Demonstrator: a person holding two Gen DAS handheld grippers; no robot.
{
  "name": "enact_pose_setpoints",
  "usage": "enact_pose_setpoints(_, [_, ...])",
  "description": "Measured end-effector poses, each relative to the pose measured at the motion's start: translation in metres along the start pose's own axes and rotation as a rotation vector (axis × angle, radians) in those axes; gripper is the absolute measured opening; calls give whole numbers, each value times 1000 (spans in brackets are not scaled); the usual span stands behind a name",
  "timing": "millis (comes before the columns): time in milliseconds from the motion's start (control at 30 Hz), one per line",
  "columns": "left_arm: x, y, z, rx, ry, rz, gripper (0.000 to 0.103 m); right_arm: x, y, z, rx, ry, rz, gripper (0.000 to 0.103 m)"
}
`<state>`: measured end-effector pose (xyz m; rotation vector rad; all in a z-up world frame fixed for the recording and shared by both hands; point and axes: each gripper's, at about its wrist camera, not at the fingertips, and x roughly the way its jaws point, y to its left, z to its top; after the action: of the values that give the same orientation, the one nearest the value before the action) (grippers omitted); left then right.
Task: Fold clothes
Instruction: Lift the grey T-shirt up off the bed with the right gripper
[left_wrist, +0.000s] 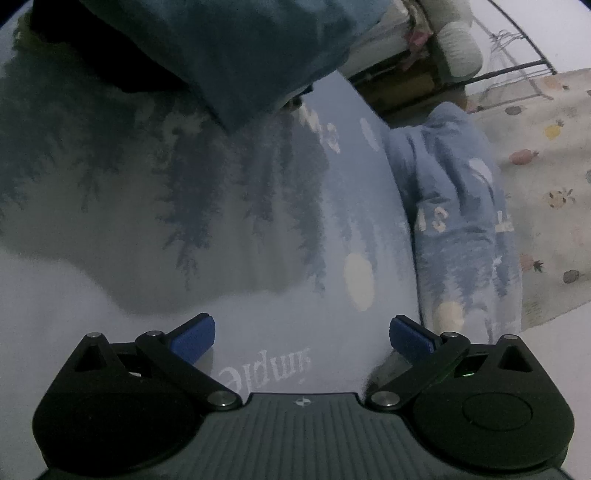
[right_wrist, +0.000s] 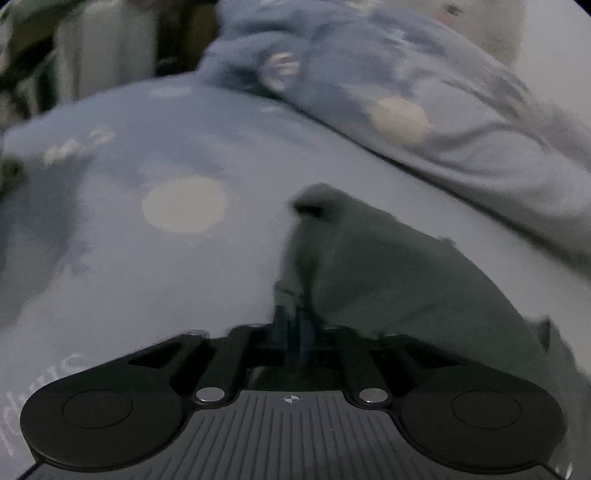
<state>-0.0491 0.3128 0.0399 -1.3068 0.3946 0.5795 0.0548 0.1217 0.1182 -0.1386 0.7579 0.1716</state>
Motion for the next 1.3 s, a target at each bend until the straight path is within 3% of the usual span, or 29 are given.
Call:
enact_pose_setpoints(267, [2,-3,-12,25,40,-18,103,-48,-93,-29,270,-6,-121,6])
enact_pose_setpoints(400, [5,-5,-21,43,65,-17,103,-72,-139,-44,404,-9,-181,11])
enact_pose_setpoints(467, [7,-8,-26,53,75,-18,103,-83,-140,-46,377,-5,-235,11])
enact_pose_setpoints(567, [9,-11,-32,65,88,-20,103,-97,-125,-39,282,-41,-265,13])
enact_pose_setpoints(600, [9,-12,-33,67,92,-21,103,-102,-113,-32,221,-72,-251,19])
enact_pose_setpoints(700, [10,-12,-35,70,99,-20,103,-101,-79,-14,40,-146,-192,50])
enact_pose_setpoints(733, [11,-12,-34,68,100,-19,103,-95,-69,-9,-26,-156,-175,53])
enact_pose_setpoints(867, [12,-11,-34,61,93,-14,103,-52,-34,1,-277,-113,-109,53])
enact_pose_setpoints(1033, [14,-12,-34,60,97,-13,103,6,-22,0,-437,-2,-135,53])
enact_pose_setpoints(1100, [14,-11,-34,57,100,-13,103,21,-25,1,-430,39,-147,51])
enact_pose_setpoints(1133, [14,-11,-33,54,101,-14,103,28,-27,3,-411,55,-152,43])
enact_pose_setpoints(1167, [14,-10,-33,51,102,-14,103,26,-31,5,-385,53,-150,34])
enact_pose_setpoints(1200, [14,-10,-33,48,103,-15,103,24,-34,6,-359,51,-149,13])
enact_pose_setpoints(1233, [14,-10,-33,45,105,-16,103,22,-37,8,-333,50,-147,6])
enact_pose_setpoints(1300, [13,-9,-32,38,107,-18,103,20,-45,19,-269,47,-133,4])
